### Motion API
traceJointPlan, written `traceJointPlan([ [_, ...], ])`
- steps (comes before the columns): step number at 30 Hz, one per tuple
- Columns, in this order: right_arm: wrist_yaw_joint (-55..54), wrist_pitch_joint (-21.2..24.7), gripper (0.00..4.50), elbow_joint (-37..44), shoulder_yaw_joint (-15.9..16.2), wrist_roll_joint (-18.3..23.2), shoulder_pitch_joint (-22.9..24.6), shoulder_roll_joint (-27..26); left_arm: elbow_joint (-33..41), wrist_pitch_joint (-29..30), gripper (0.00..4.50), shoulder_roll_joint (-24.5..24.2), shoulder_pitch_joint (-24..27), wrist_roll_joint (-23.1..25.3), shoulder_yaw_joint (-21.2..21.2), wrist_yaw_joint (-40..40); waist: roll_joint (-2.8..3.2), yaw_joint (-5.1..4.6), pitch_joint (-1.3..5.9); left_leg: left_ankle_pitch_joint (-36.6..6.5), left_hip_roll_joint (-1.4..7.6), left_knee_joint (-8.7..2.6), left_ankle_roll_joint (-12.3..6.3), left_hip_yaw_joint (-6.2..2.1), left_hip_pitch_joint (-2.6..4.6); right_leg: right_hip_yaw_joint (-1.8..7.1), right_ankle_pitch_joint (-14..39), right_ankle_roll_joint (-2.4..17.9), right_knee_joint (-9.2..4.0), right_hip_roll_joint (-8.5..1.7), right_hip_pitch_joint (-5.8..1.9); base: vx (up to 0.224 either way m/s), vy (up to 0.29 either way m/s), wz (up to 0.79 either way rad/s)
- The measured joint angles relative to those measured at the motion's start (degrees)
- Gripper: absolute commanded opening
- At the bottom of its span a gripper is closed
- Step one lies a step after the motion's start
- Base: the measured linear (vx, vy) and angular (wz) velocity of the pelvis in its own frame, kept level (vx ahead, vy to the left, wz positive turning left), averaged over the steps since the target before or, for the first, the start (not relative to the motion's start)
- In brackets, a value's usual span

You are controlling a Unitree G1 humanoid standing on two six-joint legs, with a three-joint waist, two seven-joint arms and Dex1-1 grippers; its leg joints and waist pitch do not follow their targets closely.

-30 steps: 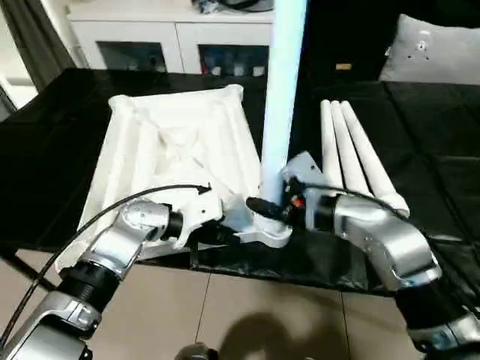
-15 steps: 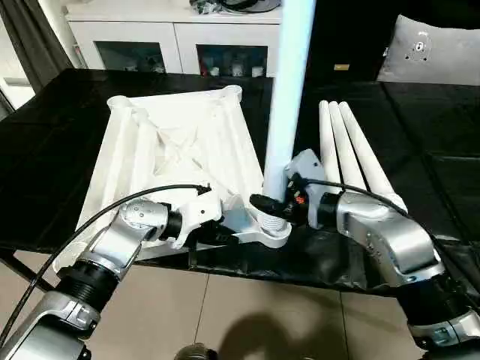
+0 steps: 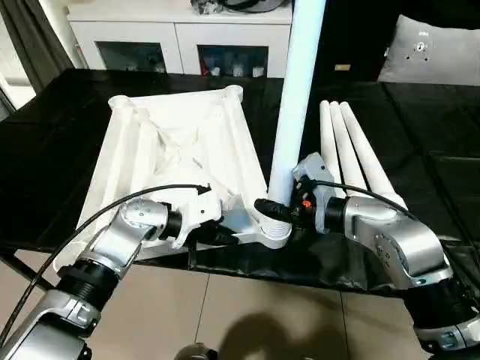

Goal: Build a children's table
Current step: Insert table leg to table base

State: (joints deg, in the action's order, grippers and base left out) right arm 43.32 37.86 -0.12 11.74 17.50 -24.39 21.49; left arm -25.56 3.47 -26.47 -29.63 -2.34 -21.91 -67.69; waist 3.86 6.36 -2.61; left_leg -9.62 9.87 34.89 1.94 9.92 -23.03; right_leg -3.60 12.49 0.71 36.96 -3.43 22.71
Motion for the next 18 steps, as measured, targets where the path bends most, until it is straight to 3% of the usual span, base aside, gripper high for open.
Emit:
traceJointPlan([
  [4,0.3,-1.0,1.91,-0.9,-0.3,0.1,0.0,-0.6,-0.1,0.0,0.0,0.0,-0.1,0.0,0.1,-0.1,0.0,-0.03,0.0,0.0,0.0,0.0,0.0,0.0,0.01,0.0,0.0,0.0,0.01,0.0,0.0,0.0,0.0,0.0],
  [8,0.3,-1.8,1.91,-4.8,-4.2,2.9,0.8,-3.3,-0.1,0.1,0.0,0.1,-0.1,0.0,0.2,-0.1,0.04,0.0,-0.01,0.0,0.0,0.0,0.0,0.0,0.01,0.0,0.0,0.0,0.0,0.0,-0.01,0.0,0.0,0.0],
  [13,0.8,-4.4,1.91,-4.6,-7.6,6.2,4.8,-3.8,-0.1,0.2,0.0,0.4,-0.1,-0.1,0.2,-0.3,0.11,0.31,0.02,0.0,0.0,-0.02,0.0,0.0,-0.01,-0.01,0.0,0.0,-0.08,-0.01,-0.03,0.0,0.0,0.0],
  [18,0.8,-8.4,1.91,-3.3,-9.0,6.5,8.7,-4.8,-0.1,0.3,0.0,0.6,0.0,-0.1,0.2,-0.5,0.39,0.4,0.09,0.0,0.0,-0.04,0.0,-0.02,-0.01,-0.05,0.0,0.0,-0.13,-0.01,-0.07,0.0,0.0,0.0],
])
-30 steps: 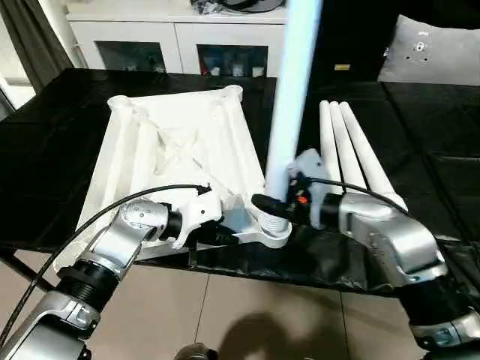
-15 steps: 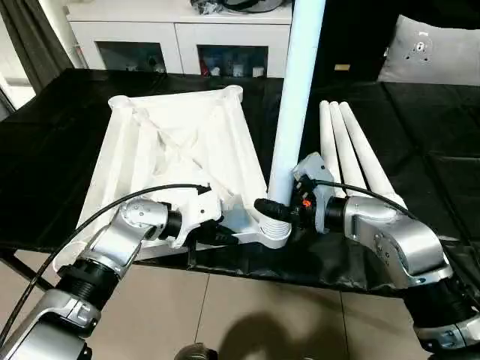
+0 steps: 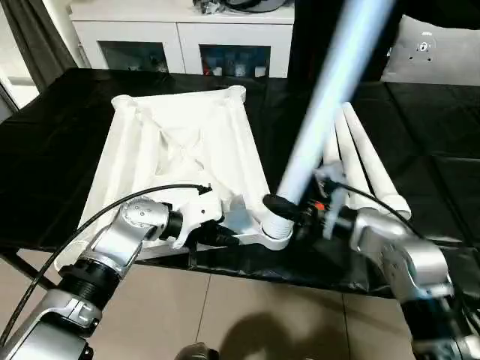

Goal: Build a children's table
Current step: Insert table leg to table base

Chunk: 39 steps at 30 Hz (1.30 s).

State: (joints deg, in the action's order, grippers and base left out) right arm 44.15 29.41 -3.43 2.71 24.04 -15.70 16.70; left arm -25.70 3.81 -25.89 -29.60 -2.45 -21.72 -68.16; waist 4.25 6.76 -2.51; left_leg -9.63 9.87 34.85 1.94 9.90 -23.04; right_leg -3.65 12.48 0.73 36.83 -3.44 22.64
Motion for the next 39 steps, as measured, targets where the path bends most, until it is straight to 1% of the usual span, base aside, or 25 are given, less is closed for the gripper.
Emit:
traceJointPlan([
  [3,-0.5,-4.0,1.91,1.0,-0.4,0.0,2.9,-0.8,-0.1,0.0,0.0,0.1,0.0,0.0,0.0,-0.2,0.37,-0.04,0.04,0.0,0.0,0.0,0.0,0.0,0.0,0.01,0.0,0.0,-0.06,0.0,-0.03,0.0,0.0,0.0],
  [5,-0.8,-6.4,1.91,1.3,0.1,-0.7,3.9,-0.8,-0.2,0.0,0.0,0.3,0.0,0.0,0.0,-0.2,0.54,-0.06,0.07,0.0,-0.01,-0.01,0.0,-0.01,0.01,0.0,0.0,0.0,-0.07,-0.01,-0.04,0.0,0.0,0.0],
  [8,-1.4,-10.1,1.91,1.8,2.0,-2.9,4.7,-0.2,-0.5,0.0,0.0,0.3,0.0,0.0,0.0,-0.2,0.81,-0.13,0.16,0.0,-0.01,-0.02,0.0,-0.02,0.02,-0.01,0.0,0.0,-0.1,-0.01,-0.08,0.0,0.0,0.0],
  [11,-1.7,-13.7,1.9,1.8,5.3,-7.0,4.1,1.1,-0.9,0.0,0.0,0.3,0.0,0.1,0.0,-0.2,0.91,-0.35,0.2,0.0,-0.01,-0.03,0.0,-0.02,0.2,-0.01,0.0,0.0,-0.11,0.0,-0.23,0.0,0.0,0.0],
  [12,-1.8,-14.5,1.9,1.7,6.3,-8.6,3.8,1.4,-1.1,0.0,0.0,0.3,0.0,0.2,0.0,-0.1,0.92,-0.47,0.19,0.0,-0.01,-0.05,0.0,-0.02,0.41,-0.01,0.0,0.0,-0.12,0.0,-0.41,0.0,0.0,0.0],
  [15,-1.7,-15.0,1.9,1.1,8.3,-10.7,2.5,2.0,-1.6,0.0,0.0,0.2,0.0,0.7,0.0,-0.2,0.96,-1.03,0.15,0.0,-0.04,-0.28,0.02,-0.02,1.06,0.0,0.2,-0.4,-0.38,0.0,-1.0,0.0,0.0,0.0],
  [18,0.2,-14.5,1.9,0.4,10.7,-11.8,0.4,3.9,-1.6,-0.2,0.0,0.1,-0.1,1.1,-0.2,-0.5,0.93,-1.52,0.17,0.0,-0.06,-0.47,0.02,-0.02,1.13,-0.02,0.2,-0.3,-0.71,0.01,-1.21,0.0,0.0,0.0],
  [21,1.7,-13.7,1.9,0.0,11.8,-12.6,-0.9,4.7,-2.1,-0.3,0.0,0.0,-0.5,1.1,-0.6,-1.1,0.58,-1.58,0.34,0.0,-0.07,-0.48,0.01,-0.02,1.15,-0.02,0.1,-0.2,-0.74,0.01,-1.26,0.0,0.0,0.0],
  [24,3.7,-10.6,1.9,-1.5,12.5,-12.7,-3.4,4.9,-3.4,-0.7,0.0,-0.1,-1.5,1.4,-1.0,-2.0,0.27,-1.68,0.42,0.0,-0.06,-0.54,0.01,-0.02,1.21,-0.03,0.1,-0.2,-0.74,0.02,-1.28,0.0,0.0,0.0],
  [27,4.7,-8.9,1.9,-2.8,12.8,-12.7,-5.2,4.8,-4.9,-1.5,0.0,-0.1,-2.5,1.8,-1.2,-2.7,0.11,-1.73,0.33,0.0,-0.06,-0.58,0.02,-0.02,1.3,-0.03,0.2,-0.3,-0.74,0.02,-1.3,0.0,0.0,0.0],
  [28,5.0,-8.2,1.9,-3.5,13.1,-12.7,-6.1,4.7,-5.5,-1.8,0.0,-0.1,-3.0,2.2,-1.2,-3.0,-0.11,-1.86,0.26,0.0,-0.06,-0.65,0.02,-0.01,1.37,-0.02,0.2,-0.3,-0.74,0.02,-1.32,0.0,0.0,0.0],
  [30,5.1,-7.4,1.9,-4.0,13.3,-12.7,-6.8,4.6,-6.6,-2.5,0.0,-0.1,-3.7,2.4,-1.3,-3.1,-0.32,-1.83,0.14,0.0,-0.05,-0.68,0.02,-0.01,1.55,-0.03,0.2,-0.4,-0.74,0.02,-1.43,0.0,0.0,0.0],
  [31,5.1,-7.1,1.9,-4.1,13.3,-12.7,-7.0,4.5,-7.2,-2.7,0.0,-0.2,-4.4,2.7,-1.6,-3.4,-0.67,-1.9,-0.1,0.0,-0.06,-0.77,0.02,0.0,1.74,-0.01,0.2,-0.4,-0.76,0.02,-1.57,0.0,0.0,0.0],
  [34,5.0,-7.1,1.9,-4.1,13.3,-12.7,-7.0,4.2,-7.9,-3.0,0.0,-0.5,-5.0,2.9,-1.6,-3.9,-1.32,-2.03,-0.5,0.0,-0.07,-1.14,0.04,0.0,2.19,-0.05,0.3,-0.4,-1.2,0.03,-1.64,0.0,0.0,0.0],
  [37,3.4,-7.1,1.9,-3.7,13.3,-13.0,-6.5,3.1,-8.0,-2.9,0.0,-1.0,-5.2,3.2,-1.4,-3.9,-1.58,-2.25,-0.47,0.0,-0.13,-1.73,0.04,0.01,2.23,-0.09,0.3,-0.4,-1.93,0.04,-1.71,0.0,0.0,0.0],
  [39,1.4,-7.1,1.9,-3.3,13.3,-13.3,-6.0,2.0,-7.9,-2.4,0.0,-1.3,-5.2,3.3,-1.1,-3.8,-1.73,-2.65,-0.47,0.0,-0.14,-1.73,0.04,0.05,2.24,-0.05,0.2,-0.4,-1.95,0.03,-1.71,0.0,0.0,0.0],
])
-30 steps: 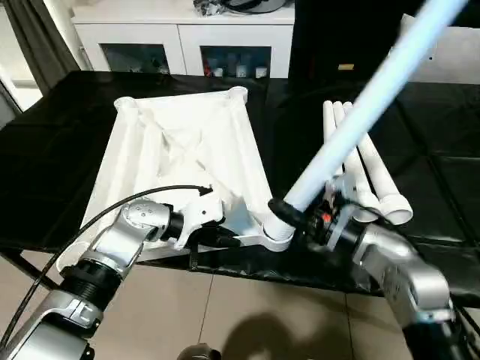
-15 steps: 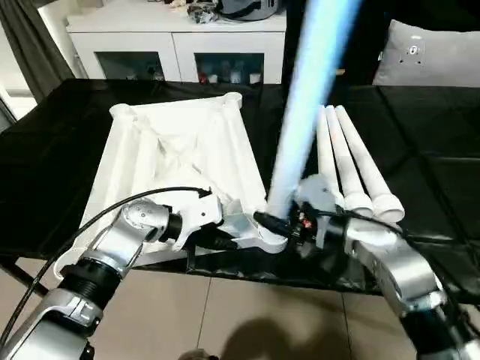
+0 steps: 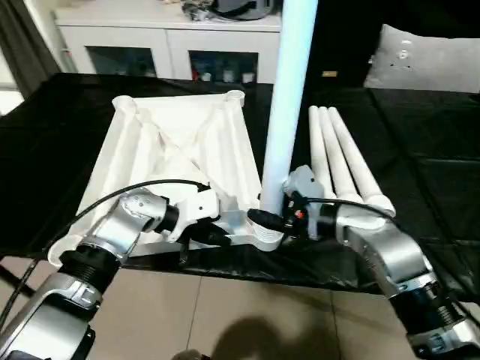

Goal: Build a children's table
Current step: Insert table leg to table base

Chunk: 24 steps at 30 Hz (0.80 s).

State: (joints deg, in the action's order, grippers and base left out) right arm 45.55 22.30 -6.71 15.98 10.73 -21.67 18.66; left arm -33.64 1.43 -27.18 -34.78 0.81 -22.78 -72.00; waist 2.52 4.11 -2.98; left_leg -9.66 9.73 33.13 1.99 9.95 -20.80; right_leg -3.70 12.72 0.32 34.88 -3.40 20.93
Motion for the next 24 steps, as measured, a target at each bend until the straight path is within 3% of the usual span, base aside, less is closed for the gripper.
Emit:
traceJointPlan([
  [5,-9.6,-0.1,1.9,2.8,-0.7,-1.8,3.3,-5.1,7.8,8.0,0.0,-0.9,4.8,-1.2,3.3,3.5,0.02,-1.18,-0.11,0.0,-0.06,-0.09,0.01,0.01,0.06,0.06,0.0,0.0,0.0,-0.02,0.11,0.0,0.0,0.0],
  [9,-17.4,-0.7,1.9,2.4,-2.3,-2.5,3.6,-9.8,20.1,17.3,0.0,0.5,12.3,-2.4,6.6,10.6,0.4,-2.56,-0.22,-0.1,-0.07,-0.11,0.14,-0.01,-0.16,0.09,0.0,0.0,-0.03,-0.04,0.22,0.0,0.0,0.0],
  [11,-19.8,-1.2,1.9,0.5,-2.9,-3.1,2.3,-10.9,23.9,20.7,0.0,2.0,14.1,-2.4,7.3,14.1,0.43,-2.79,-0.2,-0.1,-0.07,-0.11,0.2,-0.02,-0.23,0.09,-0.1,0.1,-0.03,-0.03,0.42,0.0,0.0,0.0],
  [18,-22.8,-1.3,1.9,-4.8,-4.9,-3.7,-1.7,-13.5,29.1,27.3,0.0,7.1,15.7,-0.1,7.3,22.3,0.48,-2.37,-0.16,-0.3,0.01,-0.23,0.44,-0.02,-0.23,0.05,-0.1,0.2,0.13,0.04,0.57,0.0,0.0,0.0],
  [24,-22.6,-1.2,1.9,-5.7,-4.8,-4.1,-2.5,-14.1,31.1,29.3,0.0,6.3,15.7,0.7,6.3,23.6,0.23,-2.52,0.0,-0.4,0.05,-0.23,0.67,-0.01,-0.22,0.06,-0.2,0.3,0.11,0.1,0.57,0.0,0.0,0.0],
])
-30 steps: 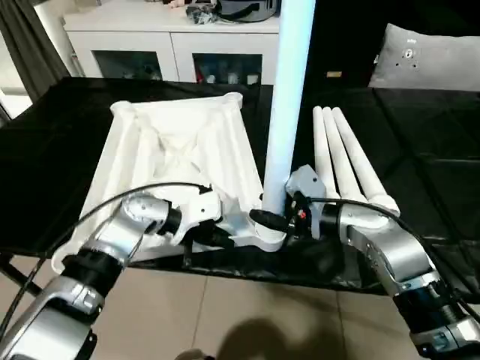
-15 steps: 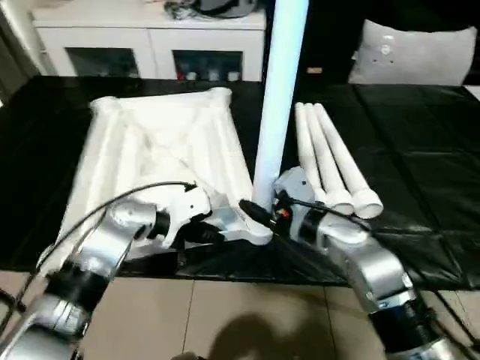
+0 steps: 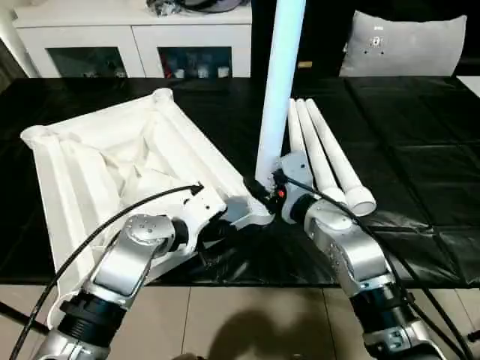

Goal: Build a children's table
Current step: Insert table leg to table base

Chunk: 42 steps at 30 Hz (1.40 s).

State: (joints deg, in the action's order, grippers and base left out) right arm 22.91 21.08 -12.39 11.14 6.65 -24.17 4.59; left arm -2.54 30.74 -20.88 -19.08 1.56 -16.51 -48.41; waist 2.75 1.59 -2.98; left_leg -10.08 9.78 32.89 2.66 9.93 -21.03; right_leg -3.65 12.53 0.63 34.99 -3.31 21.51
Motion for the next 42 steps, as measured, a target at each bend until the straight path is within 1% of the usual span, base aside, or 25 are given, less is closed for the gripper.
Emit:
traceJointPlan([
  [1,0.1,0.0,1.9,-0.4,0.0,0.0,-0.3,-0.2,0.1,0.1,0.0,-0.3,0.0,0.0,-0.1,0.0,-0.03,-0.07,0.02,0.0,0.03,0.0,0.02,0.0,0.04,0.0,0.0,0.0,0.0,0.03,-0.01,0.0,0.0,0.0],
  [2,0.2,0.0,2.25,-0.8,0.0,0.0,-0.5,-0.3,0.1,0.1,0.0,-0.5,0.0,0.1,-0.1,0.0,-0.05,-0.11,0.03,0.0,0.05,0.0,0.02,0.0,0.06,0.0,0.0,0.0,0.0,0.05,0.0,0.0,0.0,0.0],
  [4,1.1,0.0,2.25,-2.7,0.0,0.0,-1.5,-0.6,0.1,0.0,0.0,-1.2,0.0,0.5,-0.1,0.0,-0.07,-0.21,0.05,0.0,0.06,0.0,0.03,0.0,0.06,-0.01,0.0,0.0,0.01,0.05,-0.01,0.0,0.0,0.0],
  [6,1.3,0.0,2.66,-3.6,-0.2,0.2,-2.0,-0.9,0.1,0.0,0.0,-1.4,0.0,0.6,-0.1,0.0,-0.09,-0.26,0.05,0.0,0.06,0.0,0.03,0.0,0.18,-0.01,0.0,0.0,0.01,0.05,0.02,0.0,0.0,0.0],
  [8,1.2,-0.1,2.67,-6.0,-0.5,0.3,-2.5,-1.2,0.5,-0.1,0.0,-1.8,-0.1,0.5,-0.3,-0.1,-0.08,0.03,0.05,0.0,0.06,0.0,0.03,0.0,0.08,0.0,0.0,0.0,0.0,0.05,0.1,0.0,0.0,0.0],
  [10,1.4,-0.5,2.98,-6.7,-0.7,0.5,-2.7,-1.4,0.6,-0.5,0.0,-2.3,-0.1,0.5,-0.4,-0.4,-0.09,0.1,0.05,0.0,0.06,0.0,0.03,0.0,0.04,0.0,-0.1,0.2,0.01,0.05,0.13,0.0,0.0,0.0],
  [12,1.5,-0.5,3.06,-7.2,-0.7,0.5,-2.7,-1.4,0.6,-0.6,0.0,-2.6,-0.4,0.5,-0.6,-0.5,-0.08,0.16,0.05,0.0,0.06,0.0,0.03,0.0,0.02,-0.02,-0.2,0.4,0.02,0.05,0.16,0.0,0.0,0.0],
  [15,2.3,-0.4,3.42,-9.0,-0.8,0.5,-2.1,-1.0,0.3,-0.7,0.0,-2.9,-1.0,0.5,-0.8,-0.8,-0.06,0.4,0.03,0.0,0.06,0.0,0.03,0.0,-0.16,-0.03,-0.2,0.4,0.03,0.05,0.31,0.0,0.0,0.0],
  [16,2.7,-0.4,3.51,-9.0,-0.7,0.4,-1.8,-0.8,0.0,-0.9,0.0,-3.0,-1.2,0.4,-0.8,-1.3,-0.05,0.47,0.02,0.0,0.06,0.0,0.03,0.01,-0.21,-0.04,-0.2,0.4,0.02,0.05,0.35,0.0,0.0,0.0],
  [17,3.1,-0.5,3.51,-8.7,-0.5,0.4,-1.4,-0.5,-0.2,-1.1,0.0,-3.0,-1.4,0.4,-0.9,-1.5,-0.05,0.59,0.02,0.0,0.06,0.0,0.03,0.01,-0.23,-0.04,-0.2,0.4,0.01,0.05,0.36,0.0,0.0,0.0],
  [20,3.9,-0.3,3.85,-6.8,-0.3,0.4,-0.1,0.2,-1.1,-2.6,0.0,-3.6,-1.9,0.3,-1.4,-2.1,-0.03,0.87,0.02,0.0,0.07,0.0,0.03,0.01,-0.26,-0.07,-0.2,0.4,-0.01,0.05,0.37,0.0,0.0,0.0],
  [23,5.0,-0.2,4.07,-3.3,0.5,0.4,2.4,1.1,-2.8,-4.9,0.0,-5.2,-2.7,0.2,-1.7,-3.9,0.01,1.49,0.0,0.0,0.08,-0.01,0.04,0.0,-0.26,-0.08,-0.2,0.4,-0.01,0.05,0.36,0.0,0.0,0.0],
  [24,5.3,0.0,4.29,-2.2,0.6,0.4,3.2,1.4,-3.4,-5.3,0.0,-5.6,-3.2,0.3,-1.9,-4.6,0.02,1.72,-0.01,0.0,0.08,0.0,0.04,0.0,-0.25,-0.08,-0.2,0.4,-0.01,0.05,0.35,0.0,0.0,0.0],
  [26,5.7,0.3,4.29,-0.5,0.8,0.4,4.4,1.8,-4.3,-6.4,0.0,-6.0,-3.6,0.3,-2.0,-5.3,0.04,1.89,-0.02,0.0,0.07,0.01,0.04,0.0,-0.25,-0.07,-0.2,0.4,-0.02,0.03,0.33,0.0,0.0,0.0],
  [28,6.1,0.8,4.47,1.2,1.0,0.4,5.8,2.7,-5.2,-7.5,0.0,-6.4,-3.9,0.3,-2.1,-6.2,0.04,1.89,-0.02,0.0,0.06,0.02,0.04,0.01,-0.24,-0.06,-0.2,0.4,-0.03,0.03,0.32,0.0,0.0,0.0],
  [29,6.1,1.0,4.47,1.7,1.0,0.4,6.4,3.3,-5.5,-8.0,0.0,-6.5,-4.1,0.3,-2.2,-6.4,0.04,1.88,-0.02,0.0,0.06,0.01,0.04,0.01,-0.24,-0.06,-0.2,0.4,-0.02,0.03,0.32,0.0,0.0,0.0],
  [34,8.0,3.0,4.47,6.6,2.0,0.2,11.9,7.3,-9.4,-12.5,0.0,-8.4,-5.9,0.4,-2.6,-8.4,0.34,1.89,-0.19,0.0,0.08,0.0,0.04,0.0,-0.25,-0.09,-0.2,0.4,0.02,0.04,0.35,0.0,0.0,0.0],
  [36,9.0,3.6,4.47,9.8,2.0,0.2,13.5,9.2,-10.4,-14.5,0.0,-9.2,-6.1,0.4,-2.6,-9.8,0.41,1.88,-0.24,0.0,0.08,0.0,0.04,0.0,-0.27,-0.08,-0.2,0.4,0.0,0.04,0.36,0.0,0.0,0.0],
  [39,11.1,4.0,4.47,13.6,1.6,0.5,13.9,12.1,-11.4,-16.7,0.0,-10.0,-6.2,0.4,-2.7,-11.8,0.49,1.93,-0.23,0.0,0.07,0.01,0.03,0.0,-0.27,-0.08,-0.2,0.4,-0.03,0.03,0.35,0.0,0.0,0.0],
  [42,15.9,2.6,4.47,17.3,1.5,0.7,14.5,18.0,-12.5,-19.9,0.0,-10.8,-6.7,0.3,-3.7,-14.6,0.71,2.59,-0.21,-0.1,0.05,0.03,0.0,0.01,-0.31,-0.08,-0.2,0.3,-0.05,0.01,0.32,0.0,0.0,0.0],
])
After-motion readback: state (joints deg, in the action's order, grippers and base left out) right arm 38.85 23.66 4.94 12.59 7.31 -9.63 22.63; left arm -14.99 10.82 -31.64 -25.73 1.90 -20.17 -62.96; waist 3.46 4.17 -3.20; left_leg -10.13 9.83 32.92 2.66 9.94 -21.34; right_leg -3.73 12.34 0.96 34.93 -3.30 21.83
